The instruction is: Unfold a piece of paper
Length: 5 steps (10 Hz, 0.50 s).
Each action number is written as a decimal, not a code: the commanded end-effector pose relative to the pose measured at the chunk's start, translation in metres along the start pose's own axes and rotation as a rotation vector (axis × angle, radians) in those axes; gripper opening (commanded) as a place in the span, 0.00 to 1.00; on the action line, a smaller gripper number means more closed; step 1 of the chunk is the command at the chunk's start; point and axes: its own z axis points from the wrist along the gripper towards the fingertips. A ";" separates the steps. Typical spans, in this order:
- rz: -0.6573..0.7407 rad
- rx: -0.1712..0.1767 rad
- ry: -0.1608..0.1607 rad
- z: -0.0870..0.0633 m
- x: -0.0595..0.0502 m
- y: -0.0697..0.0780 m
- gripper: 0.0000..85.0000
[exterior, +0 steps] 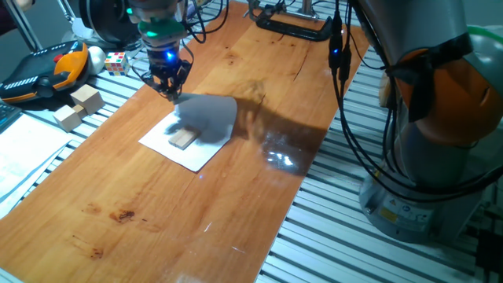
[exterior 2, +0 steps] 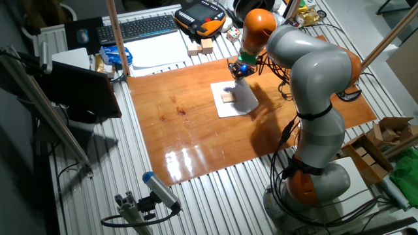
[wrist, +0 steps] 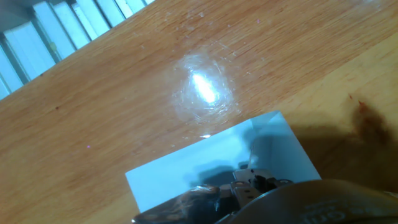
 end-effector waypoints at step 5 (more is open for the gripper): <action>-0.070 0.040 -0.046 0.002 -0.001 -0.006 0.45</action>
